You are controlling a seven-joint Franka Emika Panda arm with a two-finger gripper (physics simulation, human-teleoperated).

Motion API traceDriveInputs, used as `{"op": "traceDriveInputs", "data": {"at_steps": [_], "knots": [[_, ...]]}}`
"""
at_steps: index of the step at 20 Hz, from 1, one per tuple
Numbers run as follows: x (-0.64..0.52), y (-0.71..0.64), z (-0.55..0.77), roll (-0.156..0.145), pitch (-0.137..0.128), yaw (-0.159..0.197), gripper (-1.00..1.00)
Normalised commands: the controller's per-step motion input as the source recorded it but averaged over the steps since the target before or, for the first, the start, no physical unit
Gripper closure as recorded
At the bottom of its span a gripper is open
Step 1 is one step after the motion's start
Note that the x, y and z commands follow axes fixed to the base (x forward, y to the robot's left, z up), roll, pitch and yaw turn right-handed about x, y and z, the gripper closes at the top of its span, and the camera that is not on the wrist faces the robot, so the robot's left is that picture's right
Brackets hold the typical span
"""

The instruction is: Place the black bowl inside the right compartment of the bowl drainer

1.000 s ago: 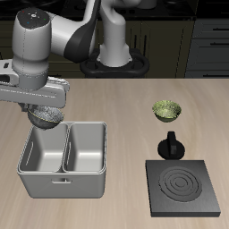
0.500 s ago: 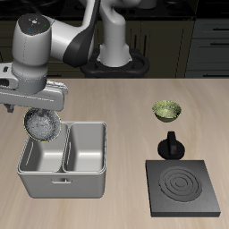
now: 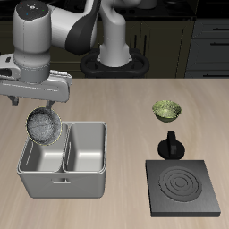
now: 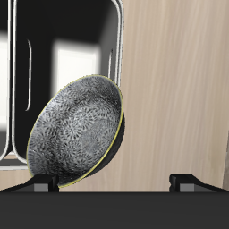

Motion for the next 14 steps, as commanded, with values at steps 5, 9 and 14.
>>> {"op": "traceDriveInputs", "data": {"at_steps": [5,9,14], "knots": [[-0.35,0.5,0.55,0.099,-0.14,-0.011,-1.0],[-0.07,-0.02,0.1,-0.003,-0.011,0.002,-1.0],[-0.07,-0.04,-0.03,-0.003,0.004,0.019,-1.0]]}}
